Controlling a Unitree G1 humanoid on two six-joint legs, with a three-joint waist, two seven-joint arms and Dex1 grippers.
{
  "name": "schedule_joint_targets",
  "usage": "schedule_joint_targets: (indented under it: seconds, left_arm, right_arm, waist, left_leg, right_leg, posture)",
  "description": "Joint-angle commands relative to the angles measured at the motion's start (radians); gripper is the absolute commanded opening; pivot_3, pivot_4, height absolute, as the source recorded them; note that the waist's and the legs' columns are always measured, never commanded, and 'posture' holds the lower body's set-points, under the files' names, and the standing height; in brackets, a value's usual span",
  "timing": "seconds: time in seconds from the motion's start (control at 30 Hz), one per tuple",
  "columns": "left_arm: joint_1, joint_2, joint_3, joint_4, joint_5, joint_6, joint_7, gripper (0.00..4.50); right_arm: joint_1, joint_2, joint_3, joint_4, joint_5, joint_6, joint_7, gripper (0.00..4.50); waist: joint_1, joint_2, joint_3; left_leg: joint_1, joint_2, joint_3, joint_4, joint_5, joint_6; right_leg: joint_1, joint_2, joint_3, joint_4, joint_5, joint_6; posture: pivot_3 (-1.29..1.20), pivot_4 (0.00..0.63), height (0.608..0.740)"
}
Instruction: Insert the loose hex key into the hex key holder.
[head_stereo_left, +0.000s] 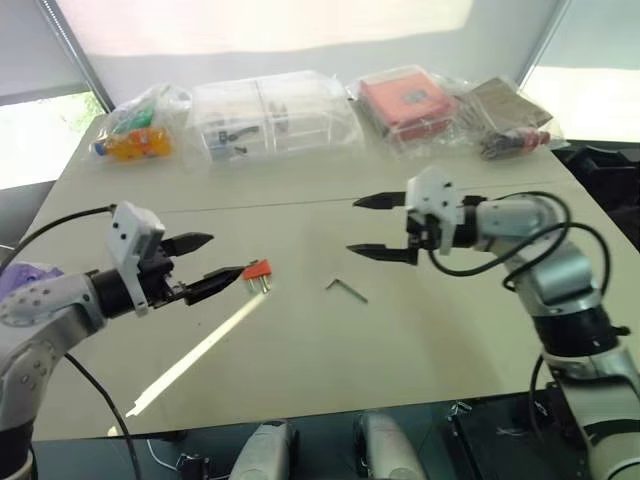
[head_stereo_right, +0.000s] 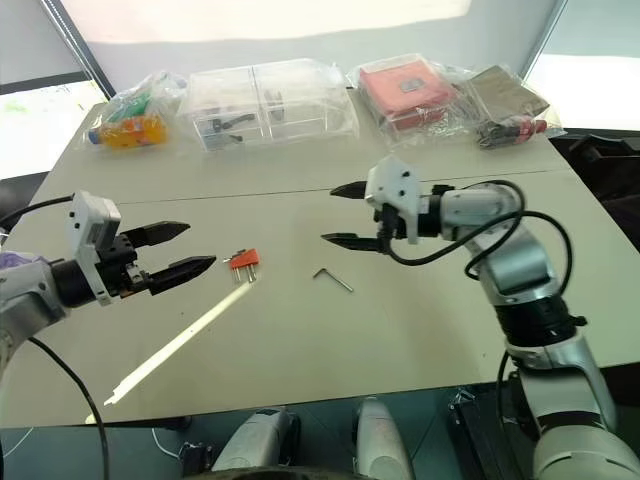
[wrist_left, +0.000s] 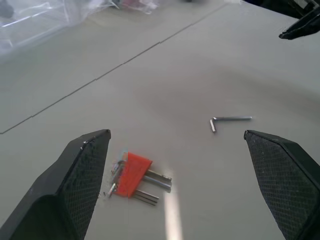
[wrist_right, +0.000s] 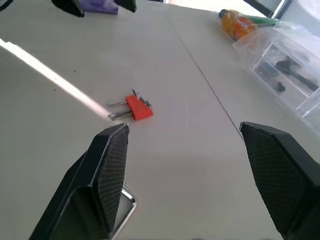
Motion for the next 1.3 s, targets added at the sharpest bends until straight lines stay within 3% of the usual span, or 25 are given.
schedule_joint_targets:
  seconds: [0.03, 0.3, 0.63, 0.9, 1.3]
  left_arm:
    - [0.052, -0.020, 0.069, -0.036, 0.021, -0.024, 0.043, 4.47]
    - [0.179, -0.063, 0.188, -0.114, 0.002, -0.007, 0.121, 4.47]
    - [0.316, -0.102, 0.303, -0.192, -0.032, 0.000, 0.186, 4.47]
    - [0.380, -0.115, 0.368, -0.169, -0.013, -0.024, 0.193, 4.47]
    - [0.398, -0.117, 0.363, -0.170, 0.004, -0.048, 0.191, 4.47]
  right_arm:
    - [-0.043, 0.075, 0.043, 0.096, -0.058, -0.102, -0.020, 3.67]
    - [-0.186, 0.352, 0.196, 0.580, -0.292, -0.429, -0.131, 3.67]
    - [-0.256, 0.481, 0.240, 0.900, -0.449, -0.678, -0.265, 3.67]
    - [-0.304, 0.531, 0.233, 1.038, -0.516, -0.762, -0.357, 3.67]
    - [-0.298, 0.593, 0.235, 1.070, -0.526, -0.768, -0.340, 3.67]
  waist:
    - [-0.003, 0.000, 0.000]
    - [-0.010, 0.000, 0.000]
    - [-0.011, -0.001, 0.000]
    - [-0.024, -0.001, 0.000]
    - [-0.035, -0.001, 0.000]
  left_leg:
    - [-0.001, 0.000, 0.000, 0.000, 0.000, 0.000]
    - [-0.001, 0.000, 0.002, -0.001, 0.002, -0.004]
    - [-0.001, -0.001, 0.001, 0.000, 0.003, -0.005]
    - [-0.001, 0.000, 0.001, -0.002, 0.003, -0.005]
    - [0.000, 0.000, 0.001, -0.003, 0.003, -0.005]
  right_leg:
    - [-0.001, 0.000, 0.000, 0.000, 0.000, 0.000]
    - [-0.005, 0.001, 0.000, 0.005, 0.000, 0.000]
    - [-0.004, 0.002, 0.000, 0.006, 0.000, 0.000]
    - [-0.005, 0.003, 0.000, 0.006, 0.000, 0.000]
    - [-0.005, 0.003, 0.000, 0.006, 0.000, 0.000]
  posture:
    - [0.00, 0.150, 0.740]
    - [0.00, 0.150, 0.740]
    - [0.00, 0.150, 0.740]
    - [0.00, 0.150, 0.740]
    - [0.00, 0.150, 0.740]
